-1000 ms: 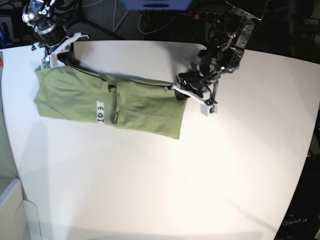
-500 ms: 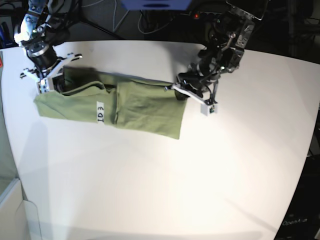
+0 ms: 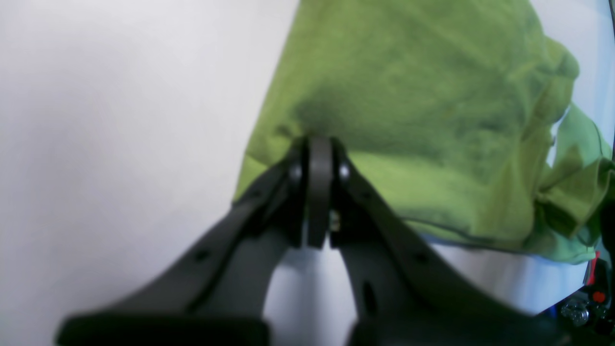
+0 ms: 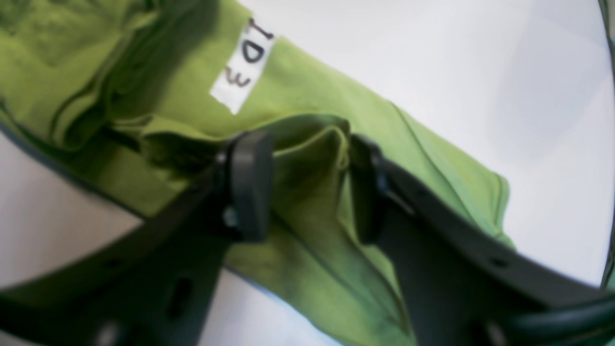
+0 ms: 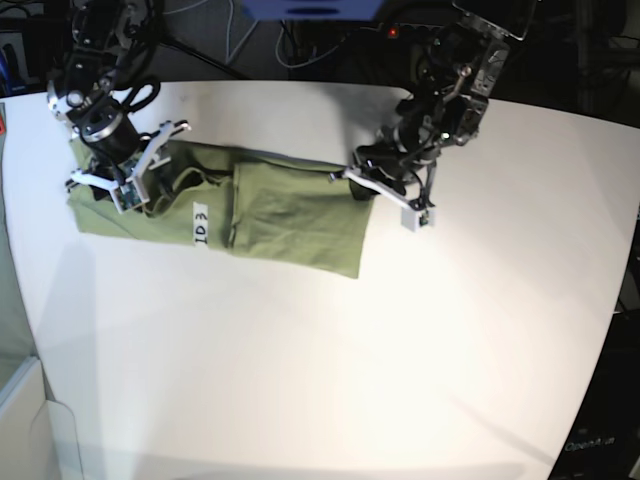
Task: Fold the T-shirt properly
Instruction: 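Lower the right gripper onto the shirt end and press it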
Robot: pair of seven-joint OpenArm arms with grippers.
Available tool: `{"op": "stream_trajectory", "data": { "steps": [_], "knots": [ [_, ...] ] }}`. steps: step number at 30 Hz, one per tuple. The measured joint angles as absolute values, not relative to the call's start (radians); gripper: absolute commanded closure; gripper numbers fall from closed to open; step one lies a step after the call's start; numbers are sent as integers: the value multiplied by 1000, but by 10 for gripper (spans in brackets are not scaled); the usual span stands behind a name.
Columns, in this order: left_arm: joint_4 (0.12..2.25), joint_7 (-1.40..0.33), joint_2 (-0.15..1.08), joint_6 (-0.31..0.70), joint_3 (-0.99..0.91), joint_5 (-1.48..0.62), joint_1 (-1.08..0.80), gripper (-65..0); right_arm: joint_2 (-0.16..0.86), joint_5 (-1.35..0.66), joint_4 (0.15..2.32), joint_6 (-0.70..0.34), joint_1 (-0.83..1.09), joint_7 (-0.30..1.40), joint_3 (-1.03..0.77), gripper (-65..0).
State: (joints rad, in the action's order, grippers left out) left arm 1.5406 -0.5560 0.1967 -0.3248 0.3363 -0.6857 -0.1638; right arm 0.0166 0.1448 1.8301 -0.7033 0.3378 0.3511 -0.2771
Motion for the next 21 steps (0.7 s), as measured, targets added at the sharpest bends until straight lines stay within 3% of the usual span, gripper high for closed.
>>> {"op": "stream_trajectory", "data": {
  "steps": [4, 21],
  "knots": [
    [1541, -556, 197, -325, 336, -686, -164, -22, 17, 256, 1832, -703, 336, 354, -277, -328],
    [1541, -559, 197, -325, 336, -686, -163, -22, 16, 262, 1773, -707, 253, 352, -498, -337]
  ]
}}
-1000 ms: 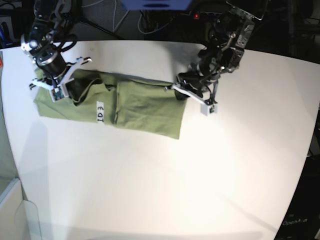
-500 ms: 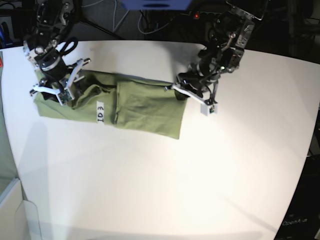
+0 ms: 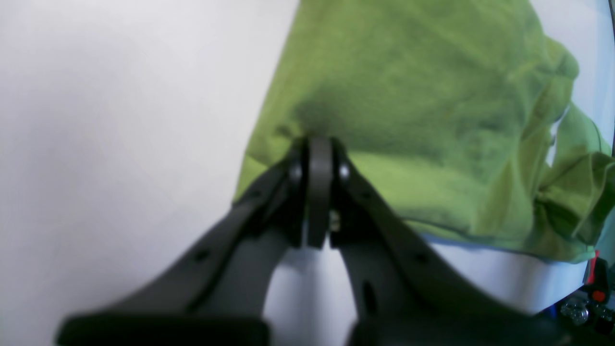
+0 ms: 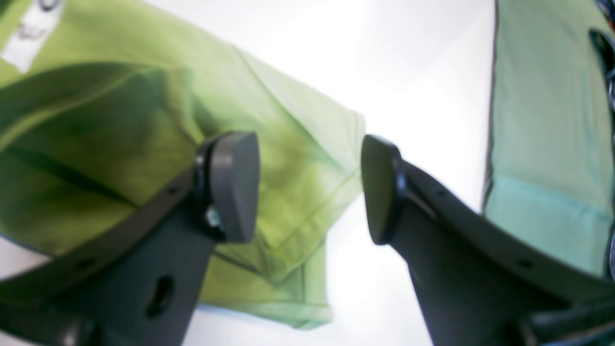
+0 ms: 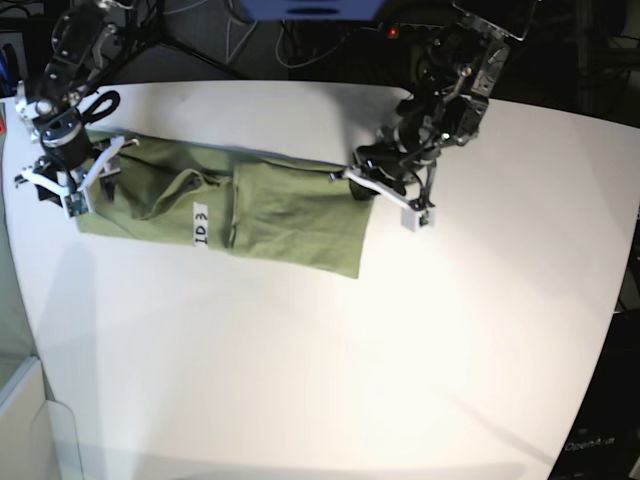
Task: Fold the T-shirt properly
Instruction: 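Lower the right gripper onto the shirt end and press it, then lift the right gripper away from the shirt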
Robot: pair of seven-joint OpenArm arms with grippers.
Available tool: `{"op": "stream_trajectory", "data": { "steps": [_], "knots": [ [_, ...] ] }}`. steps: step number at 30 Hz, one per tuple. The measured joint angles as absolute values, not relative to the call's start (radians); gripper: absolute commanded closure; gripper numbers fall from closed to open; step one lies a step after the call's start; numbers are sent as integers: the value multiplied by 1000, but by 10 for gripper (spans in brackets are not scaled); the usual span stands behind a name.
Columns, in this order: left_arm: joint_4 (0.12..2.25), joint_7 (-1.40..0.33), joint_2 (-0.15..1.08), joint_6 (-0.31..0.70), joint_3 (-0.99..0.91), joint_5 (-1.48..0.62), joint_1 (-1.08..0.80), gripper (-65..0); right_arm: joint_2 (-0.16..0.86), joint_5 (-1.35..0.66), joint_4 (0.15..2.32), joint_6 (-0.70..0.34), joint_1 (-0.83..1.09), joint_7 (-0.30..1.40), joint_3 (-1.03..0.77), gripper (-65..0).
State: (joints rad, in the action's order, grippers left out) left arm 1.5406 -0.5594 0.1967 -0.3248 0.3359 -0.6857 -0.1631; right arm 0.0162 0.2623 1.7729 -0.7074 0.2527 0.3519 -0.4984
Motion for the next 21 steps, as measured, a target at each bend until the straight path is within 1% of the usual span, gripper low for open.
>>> {"op": "stream_trajectory", "data": {
  "steps": [5, 11, 17, 21],
  "knots": [
    [1541, -560, 197, -325, 336, -686, -163, -22, 11, 262, 1695, -707, 213, 354, -556, -337],
    [1541, -559, 197, -325, 336, -686, -163, -22, -30, 271, 1684, -704, 167, 358, -711, -337],
    [1541, -559, 196, -325, 335, -686, -163, -22, -28, 271, 1687, -703, 159, 358, -787, -337],
    [1541, -559, 196, -325, 335, -686, -162, -22, -46, 271, 1687, -703, 167, 358, -792, -337]
  ]
}}
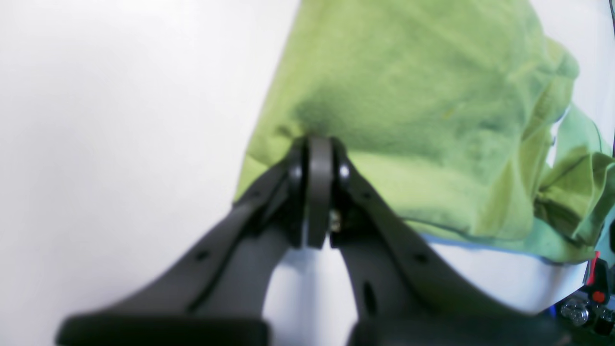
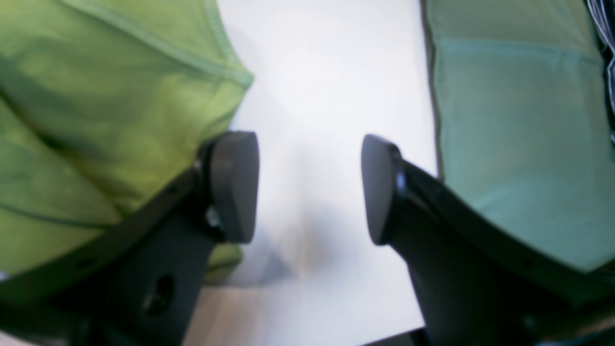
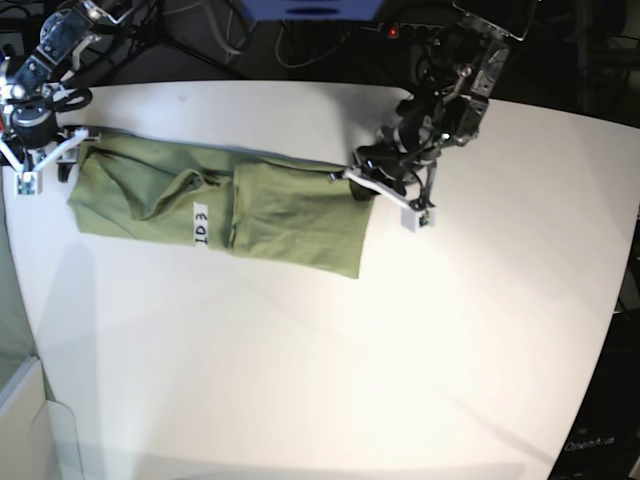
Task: Fold the T-shirt properly
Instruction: 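Lift the right gripper away from the shirt, then grasp the end of the green shirt strip with the right gripper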
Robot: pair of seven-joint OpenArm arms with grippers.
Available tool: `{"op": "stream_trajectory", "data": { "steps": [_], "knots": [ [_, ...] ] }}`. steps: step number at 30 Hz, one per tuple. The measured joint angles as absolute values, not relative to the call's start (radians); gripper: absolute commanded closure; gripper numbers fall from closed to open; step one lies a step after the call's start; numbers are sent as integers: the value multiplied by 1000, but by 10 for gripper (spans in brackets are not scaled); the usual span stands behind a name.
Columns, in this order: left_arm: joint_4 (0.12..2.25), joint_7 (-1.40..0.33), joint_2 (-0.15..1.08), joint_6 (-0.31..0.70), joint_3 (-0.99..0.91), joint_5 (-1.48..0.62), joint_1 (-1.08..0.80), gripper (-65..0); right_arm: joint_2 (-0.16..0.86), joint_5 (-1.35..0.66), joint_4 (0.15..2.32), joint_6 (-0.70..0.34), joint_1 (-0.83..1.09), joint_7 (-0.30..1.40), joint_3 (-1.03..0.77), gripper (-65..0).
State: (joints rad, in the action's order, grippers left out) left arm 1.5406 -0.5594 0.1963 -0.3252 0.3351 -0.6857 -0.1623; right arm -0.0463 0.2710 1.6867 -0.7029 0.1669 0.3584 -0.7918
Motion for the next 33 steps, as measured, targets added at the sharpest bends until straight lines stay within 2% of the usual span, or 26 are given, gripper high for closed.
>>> {"op": "stream_trajectory", "data": {
  "steps": [5, 9, 17, 27, 33],
  "knots": [
    [1541, -559, 197, -325, 335, -686, -162, -22, -69, 271, 1687, -706, 163, 358, -783, -363],
    [1541, -559, 196, -325, 336, -685, -161, -22, -72, 276, 1696, -705, 129, 461, -790, -482],
    [1541, -559, 196, -325, 335, -686, -162, -22, -72, 258, 1905, -703, 100, 638, -793, -609],
    [1541, -560, 195, -326, 334, -686, -162, -22, -72, 260, 1904, -703, 95, 779, -809, -620],
    [1541, -560, 194, -326, 334, -686, -162, -22, -72, 256, 1901, -703, 20, 909, -810, -620]
  ]
}}
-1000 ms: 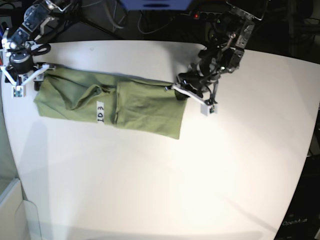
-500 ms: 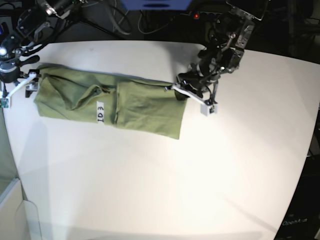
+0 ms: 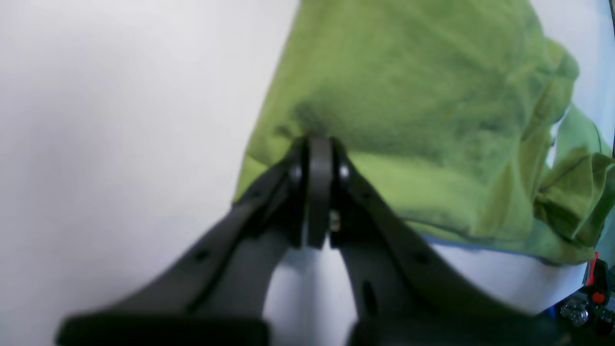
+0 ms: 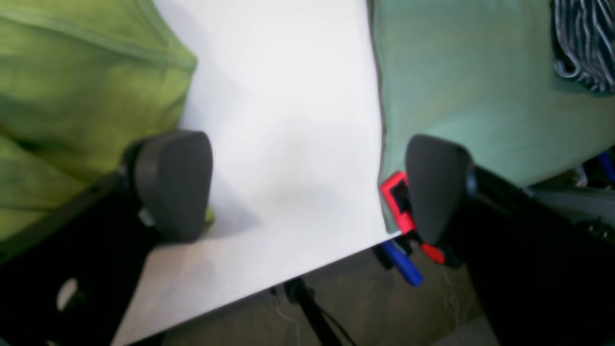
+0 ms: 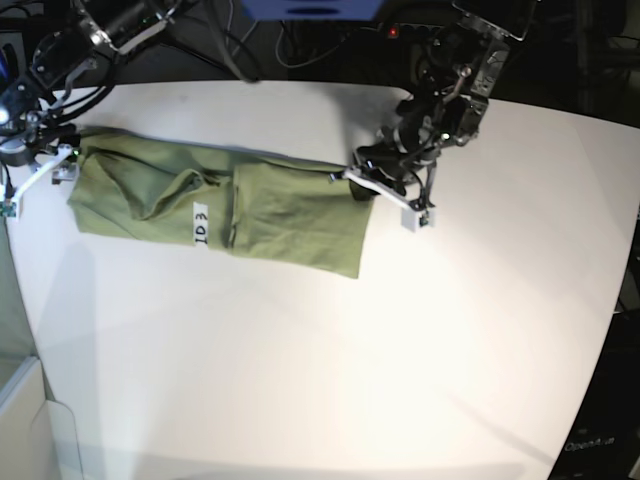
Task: Fold the T-shirt properly
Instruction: 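Grasp the end of the green shirt strip with the right gripper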
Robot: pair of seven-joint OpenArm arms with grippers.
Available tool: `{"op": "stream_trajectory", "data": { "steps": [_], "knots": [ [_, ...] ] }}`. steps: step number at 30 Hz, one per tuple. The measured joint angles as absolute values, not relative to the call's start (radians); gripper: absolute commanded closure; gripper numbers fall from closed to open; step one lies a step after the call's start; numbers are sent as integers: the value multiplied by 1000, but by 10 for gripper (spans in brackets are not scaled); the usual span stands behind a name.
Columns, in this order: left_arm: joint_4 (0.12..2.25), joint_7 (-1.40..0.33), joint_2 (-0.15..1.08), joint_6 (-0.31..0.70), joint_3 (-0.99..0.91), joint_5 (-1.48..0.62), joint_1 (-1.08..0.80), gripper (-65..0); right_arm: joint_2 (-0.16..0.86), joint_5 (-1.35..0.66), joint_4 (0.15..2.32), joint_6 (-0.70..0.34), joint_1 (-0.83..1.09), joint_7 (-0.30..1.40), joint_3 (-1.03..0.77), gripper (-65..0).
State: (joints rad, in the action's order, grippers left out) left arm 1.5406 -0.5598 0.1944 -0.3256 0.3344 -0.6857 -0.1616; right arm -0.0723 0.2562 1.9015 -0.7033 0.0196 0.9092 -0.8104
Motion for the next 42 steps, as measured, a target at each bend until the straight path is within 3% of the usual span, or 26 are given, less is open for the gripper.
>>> {"op": "stream_trajectory", "data": {
  "steps": [13, 24, 42],
  "knots": [
    [1541, -560, 194, -326, 334, -686, -162, -22, -78, 255, 1894, -703, -63, 1002, -807, -620],
    [1541, -560, 194, -326, 332, -686, -162, -22, -46, 259, 1686, -701, -187, 1215, -816, -620],
    [1541, -561, 194, -326, 331, -686, -162, -22, -14, 112, 1632, -699, -234, 1271, -817, -617]
  ]
}}
